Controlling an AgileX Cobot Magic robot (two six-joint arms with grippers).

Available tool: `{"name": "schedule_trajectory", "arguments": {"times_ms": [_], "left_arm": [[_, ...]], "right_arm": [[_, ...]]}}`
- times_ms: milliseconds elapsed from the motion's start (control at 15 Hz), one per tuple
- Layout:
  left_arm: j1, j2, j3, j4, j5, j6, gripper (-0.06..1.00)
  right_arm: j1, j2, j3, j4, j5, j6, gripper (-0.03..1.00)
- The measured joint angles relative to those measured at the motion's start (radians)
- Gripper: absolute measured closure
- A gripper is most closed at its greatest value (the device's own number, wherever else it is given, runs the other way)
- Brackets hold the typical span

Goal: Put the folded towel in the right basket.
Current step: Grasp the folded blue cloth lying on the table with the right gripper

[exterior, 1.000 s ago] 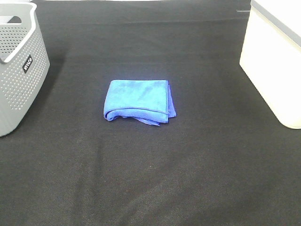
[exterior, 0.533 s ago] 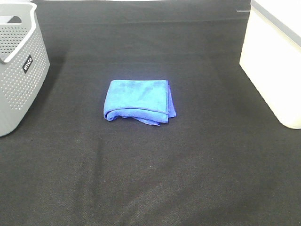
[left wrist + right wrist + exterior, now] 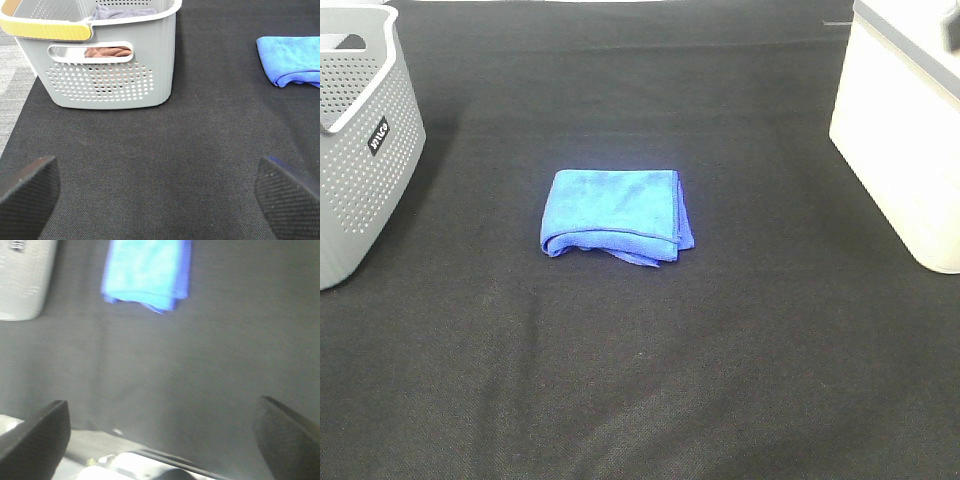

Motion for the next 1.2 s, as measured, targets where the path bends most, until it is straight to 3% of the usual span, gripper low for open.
{"name": "schedule_trajectory", "arguments": {"times_ms": [200,333,800,1200], "left_arm": [[0.000,0.000,0.000,0.000,0.000,0.000,-0.04],[0.000,0.000,0.000,0.000,0.000,0.000,-0.04],[0.000,0.000,0.000,0.000,0.000,0.000,-0.04],[0.000,0.000,0.000,0.000,0.000,0.000,-0.04]], "right_arm": [[0.166,0.331,-0.093,0.017,-0.189,-0.003,0.02],[0.215,0.591,-0.206,0.053,-0.240,-0.005,0.02],[0.216,1.197,-0.639,0.065,-0.253,0.002,0.02],[0.216,1.269,-0.686,0.073,-0.273,0.025,0.02]]}}
